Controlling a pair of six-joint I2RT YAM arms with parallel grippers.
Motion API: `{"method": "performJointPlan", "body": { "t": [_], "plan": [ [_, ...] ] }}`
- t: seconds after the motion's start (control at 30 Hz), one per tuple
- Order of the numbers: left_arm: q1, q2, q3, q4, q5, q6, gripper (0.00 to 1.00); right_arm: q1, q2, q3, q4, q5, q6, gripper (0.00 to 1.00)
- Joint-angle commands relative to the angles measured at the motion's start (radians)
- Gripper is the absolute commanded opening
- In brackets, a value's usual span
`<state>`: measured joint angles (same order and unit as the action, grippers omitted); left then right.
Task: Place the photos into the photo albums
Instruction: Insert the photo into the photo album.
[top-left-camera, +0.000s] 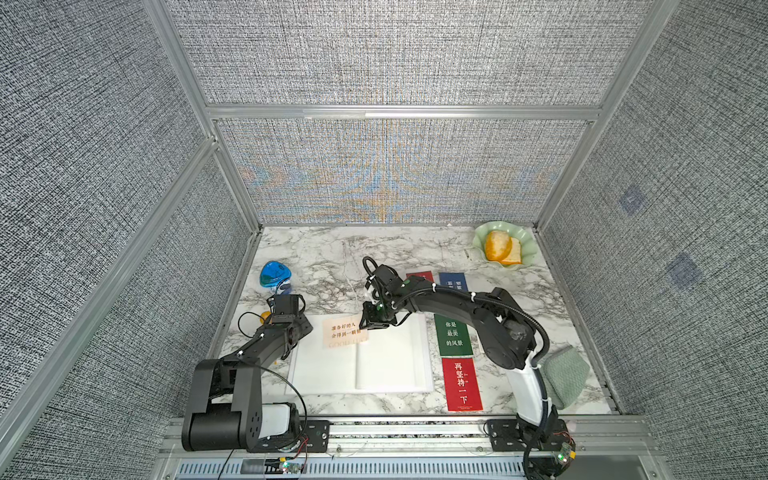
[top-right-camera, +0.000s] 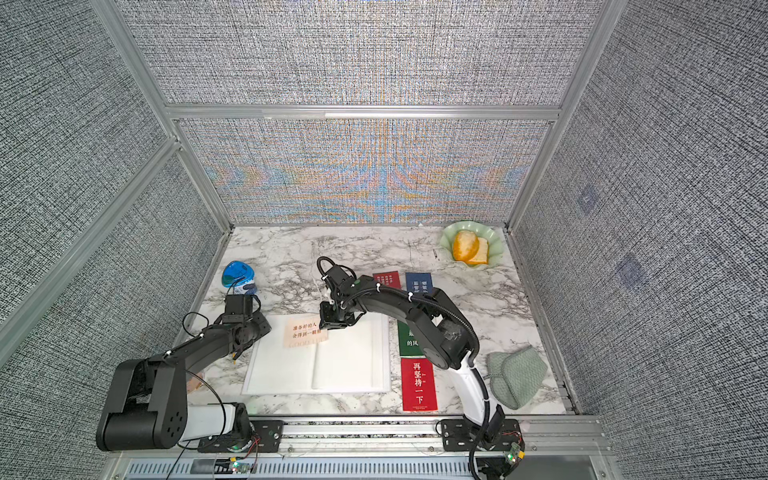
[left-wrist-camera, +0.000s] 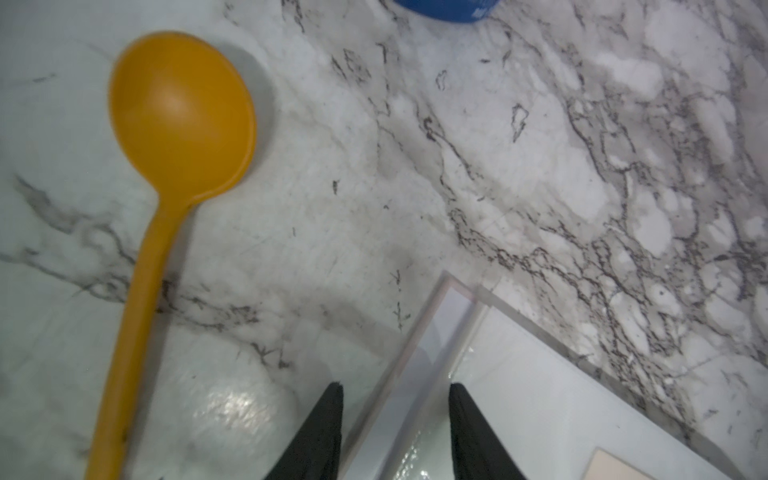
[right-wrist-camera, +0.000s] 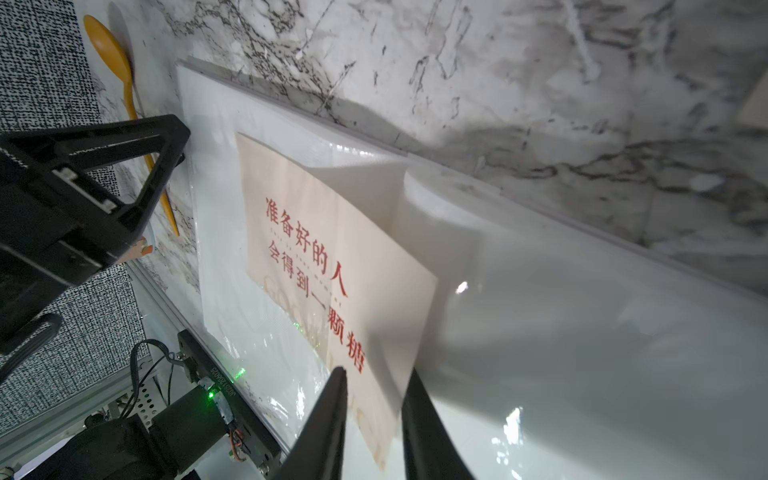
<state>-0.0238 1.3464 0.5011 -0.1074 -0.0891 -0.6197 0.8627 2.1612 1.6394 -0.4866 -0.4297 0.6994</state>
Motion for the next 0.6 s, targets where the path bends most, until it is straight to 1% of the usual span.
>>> {"method": "performJointPlan", "body": {
  "t": [0.0,0.27,0.57],
  "plan": [
    [0.001,0.001,-0.003,0.0,0.044,0.009,0.44,0.007,0.02,0.03,-0.008,-0.021,0.02,0.26],
    [0.0,0.004,-0.003,0.006,0.063,0.017,0.43,0.014,0.087,0.1,0.027,-0.068,0.068,0.27],
    [0.001,0.019,-0.001,0.017,0.084,0.022,0.43,0.022,0.133,0.111,0.084,-0.123,0.122,0.26]
  ]
}}
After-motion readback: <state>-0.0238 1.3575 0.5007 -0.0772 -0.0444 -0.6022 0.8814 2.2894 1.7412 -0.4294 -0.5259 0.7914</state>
